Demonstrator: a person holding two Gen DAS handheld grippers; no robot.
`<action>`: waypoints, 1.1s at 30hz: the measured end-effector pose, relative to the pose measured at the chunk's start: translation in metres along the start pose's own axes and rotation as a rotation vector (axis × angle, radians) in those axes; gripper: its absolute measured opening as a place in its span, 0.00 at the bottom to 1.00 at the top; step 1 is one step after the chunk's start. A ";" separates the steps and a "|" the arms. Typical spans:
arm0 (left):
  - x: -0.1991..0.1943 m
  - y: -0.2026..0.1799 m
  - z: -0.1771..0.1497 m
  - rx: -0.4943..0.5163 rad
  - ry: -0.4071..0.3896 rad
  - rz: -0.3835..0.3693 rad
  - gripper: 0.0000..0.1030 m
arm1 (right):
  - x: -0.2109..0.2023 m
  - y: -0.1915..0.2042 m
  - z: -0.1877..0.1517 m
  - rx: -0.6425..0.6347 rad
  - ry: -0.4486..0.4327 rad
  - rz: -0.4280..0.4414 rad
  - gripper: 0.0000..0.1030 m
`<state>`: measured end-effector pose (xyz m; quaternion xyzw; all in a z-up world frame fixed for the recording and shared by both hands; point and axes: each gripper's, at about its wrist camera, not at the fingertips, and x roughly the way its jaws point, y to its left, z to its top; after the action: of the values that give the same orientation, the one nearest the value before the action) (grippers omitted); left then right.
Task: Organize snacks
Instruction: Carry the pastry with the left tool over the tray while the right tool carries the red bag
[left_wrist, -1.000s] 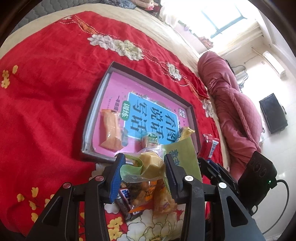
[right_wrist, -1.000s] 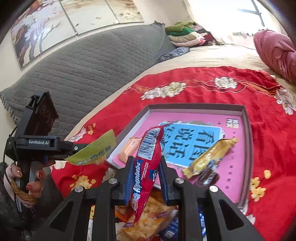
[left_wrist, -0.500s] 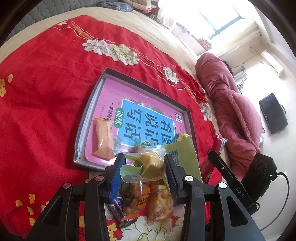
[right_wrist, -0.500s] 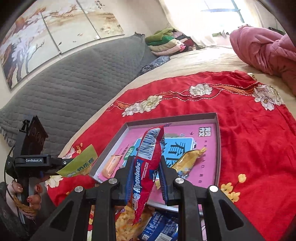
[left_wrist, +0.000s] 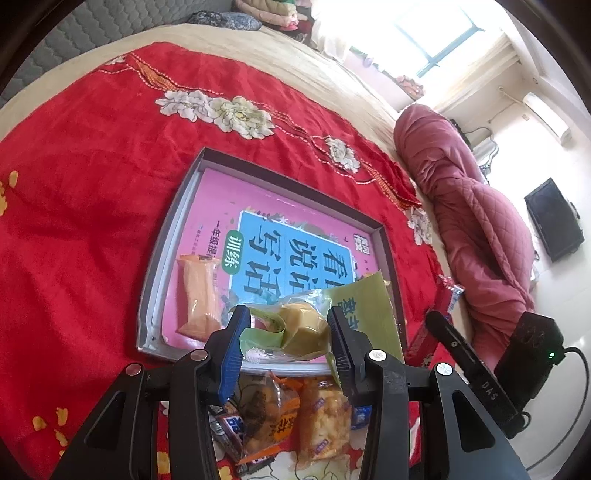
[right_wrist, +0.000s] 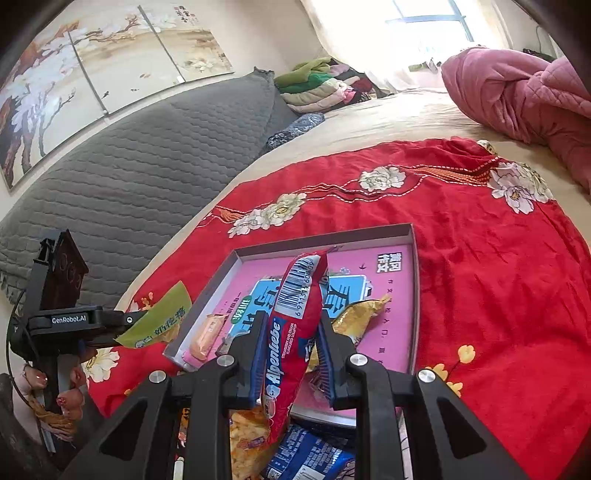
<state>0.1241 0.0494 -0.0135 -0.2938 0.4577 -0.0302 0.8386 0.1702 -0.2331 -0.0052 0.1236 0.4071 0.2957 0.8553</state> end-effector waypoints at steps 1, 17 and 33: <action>0.002 0.001 0.000 -0.003 0.004 0.000 0.43 | 0.000 -0.002 0.000 0.005 0.000 -0.004 0.25; 0.033 0.007 -0.003 0.049 0.011 0.128 0.44 | 0.002 -0.018 0.002 0.029 -0.004 -0.072 0.25; 0.046 0.005 -0.008 0.096 0.008 0.172 0.44 | 0.018 -0.031 0.002 0.020 0.024 -0.179 0.25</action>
<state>0.1435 0.0350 -0.0531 -0.2127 0.4826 0.0190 0.8494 0.1930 -0.2470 -0.0294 0.0920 0.4295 0.2156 0.8721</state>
